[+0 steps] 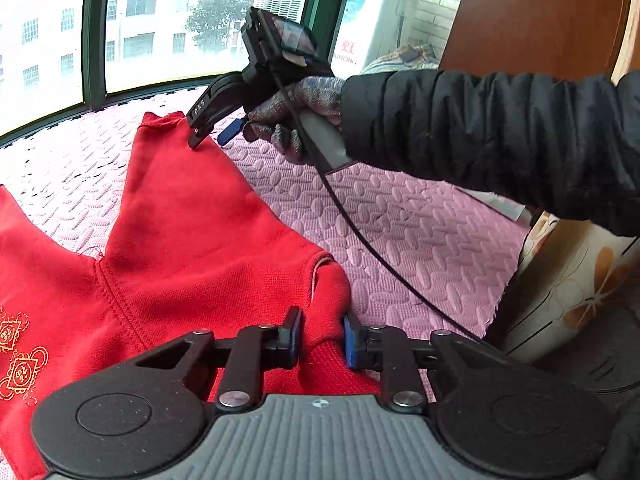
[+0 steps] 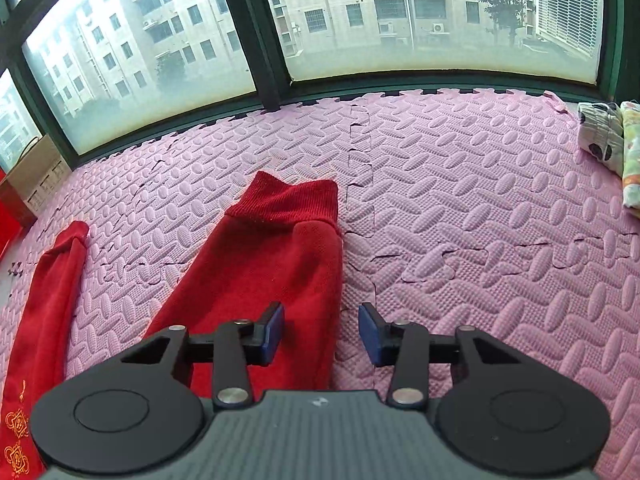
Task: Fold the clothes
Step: 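Grasp a pant leg cuff with the right tool while the left tool grasps the waist, then fold the held leg onto the other with the right tool while the left holds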
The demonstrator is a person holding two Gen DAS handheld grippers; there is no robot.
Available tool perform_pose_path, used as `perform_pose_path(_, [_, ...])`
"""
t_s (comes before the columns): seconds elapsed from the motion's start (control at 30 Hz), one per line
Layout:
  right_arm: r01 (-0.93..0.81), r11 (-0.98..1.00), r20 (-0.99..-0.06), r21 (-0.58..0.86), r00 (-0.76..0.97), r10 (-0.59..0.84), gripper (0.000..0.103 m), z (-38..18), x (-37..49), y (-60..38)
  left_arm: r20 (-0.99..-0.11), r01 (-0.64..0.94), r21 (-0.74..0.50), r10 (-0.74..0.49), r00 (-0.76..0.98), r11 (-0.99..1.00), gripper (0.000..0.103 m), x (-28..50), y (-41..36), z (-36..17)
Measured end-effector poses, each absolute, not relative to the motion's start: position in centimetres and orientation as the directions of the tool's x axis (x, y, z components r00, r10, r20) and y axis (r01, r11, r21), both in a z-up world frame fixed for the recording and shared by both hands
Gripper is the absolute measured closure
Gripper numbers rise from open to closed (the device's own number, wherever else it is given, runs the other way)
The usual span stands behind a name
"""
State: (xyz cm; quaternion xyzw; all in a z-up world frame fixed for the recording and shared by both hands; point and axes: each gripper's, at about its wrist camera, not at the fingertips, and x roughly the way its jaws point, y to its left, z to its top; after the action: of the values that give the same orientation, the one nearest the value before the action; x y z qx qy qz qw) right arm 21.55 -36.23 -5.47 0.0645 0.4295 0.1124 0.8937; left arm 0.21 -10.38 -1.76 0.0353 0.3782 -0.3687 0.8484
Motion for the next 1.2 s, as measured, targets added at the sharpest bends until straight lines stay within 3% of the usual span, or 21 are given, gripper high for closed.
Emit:
perform_pose_path(0.1, [-0.136, 0.967, -0.751, 0.214, 0.610, 0.252, 0.069, -5.9, 22.9, -35.8, -0.644, 0.637, -0.271, -0.628, 0.438, 0.722, 0.082, 0.5, -9.3, -1.4])
perform_pose_path(0.13, [-0.133, 0.967, -0.751, 0.217, 0.611, 0.252, 0.078, -6.0, 23.1, -35.8, -0.636, 0.631, -0.287, -0.636, 0.437, 0.721, 0.082, 0.6, -9.0, -1.4])
perform_pose_path(0.3, [-0.132, 0.968, -0.749, 0.211, 0.615, 0.247, 0.094, -5.2, 23.4, -35.2, -0.602, 0.594, -0.360, -0.666, 0.441, 0.719, 0.084, 0.7, -7.2, -1.1])
perform_pose_path(0.77, [-0.235, 0.948, -0.680, 0.216, 0.661, 0.319, 0.095, 1.6, 24.7, -25.6, -0.499, 0.370, -0.513, -0.620, 0.606, 0.774, 0.087, -2.1, 1.7, -0.1])
perform_pose_path(1.2, [-0.401, 0.893, -0.645, 0.203, 0.631, 0.430, 0.095, 1.4, 24.1, -10.3, -0.442, 0.179, -0.623, -0.531, 0.723, 0.762, 0.088, -6.8, 7.9, -0.5])
